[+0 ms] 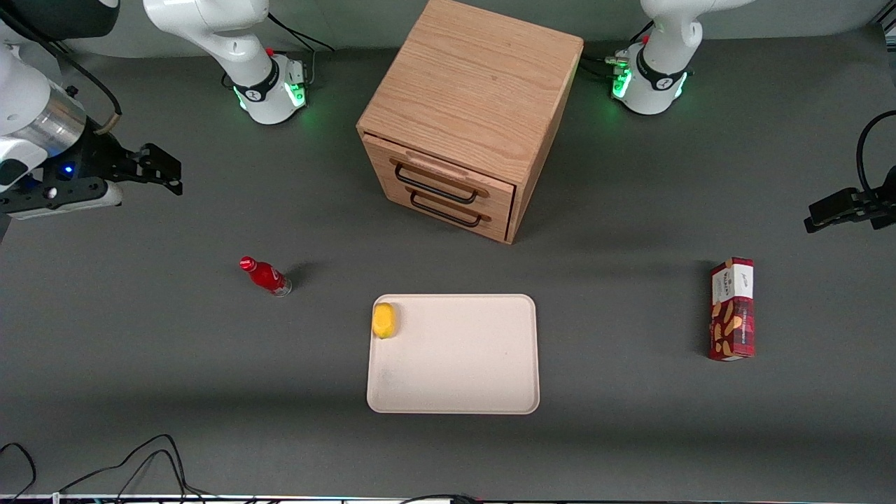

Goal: Open upper drawer
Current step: 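Move the right gripper toward the upper drawer's black handle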

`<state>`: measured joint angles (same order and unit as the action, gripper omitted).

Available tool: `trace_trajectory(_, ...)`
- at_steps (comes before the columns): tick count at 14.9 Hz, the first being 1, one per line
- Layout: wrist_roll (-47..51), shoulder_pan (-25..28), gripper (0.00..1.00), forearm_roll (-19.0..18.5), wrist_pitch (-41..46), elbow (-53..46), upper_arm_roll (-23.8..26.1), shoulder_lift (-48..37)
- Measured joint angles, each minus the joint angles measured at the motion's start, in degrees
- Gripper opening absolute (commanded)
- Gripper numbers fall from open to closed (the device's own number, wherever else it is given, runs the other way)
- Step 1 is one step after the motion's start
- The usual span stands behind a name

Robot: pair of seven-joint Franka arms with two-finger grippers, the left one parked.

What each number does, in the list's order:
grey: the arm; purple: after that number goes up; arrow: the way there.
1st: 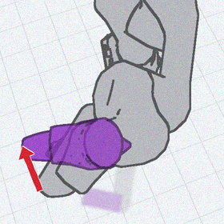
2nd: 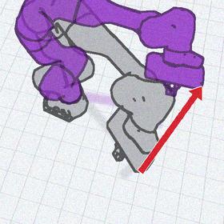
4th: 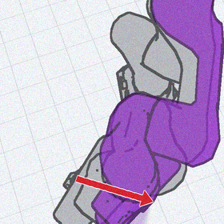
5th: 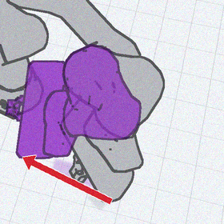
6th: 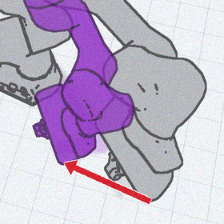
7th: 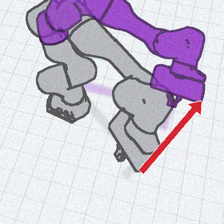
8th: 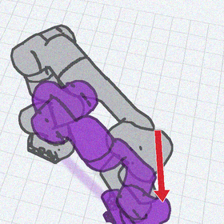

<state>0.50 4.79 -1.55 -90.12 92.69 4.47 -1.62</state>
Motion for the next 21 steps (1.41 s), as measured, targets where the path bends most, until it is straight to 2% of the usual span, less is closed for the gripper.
trace_trajectory(3,1.5,2.1,1.00,0.0,2.5,-7.7,1.7,6.3)
trace_trajectory(9,1.6,8.2,1.00,0.1,9.6,-22.3,2.0,20.3)
trace_trajectory(16,3.2,15.3,1.00,2.6,10.5,-24.4,2.3,22.1)
trace_trajectory(21,7.0,18.1,1.00,4.2,9.9,-24.3,2.4,24.4)
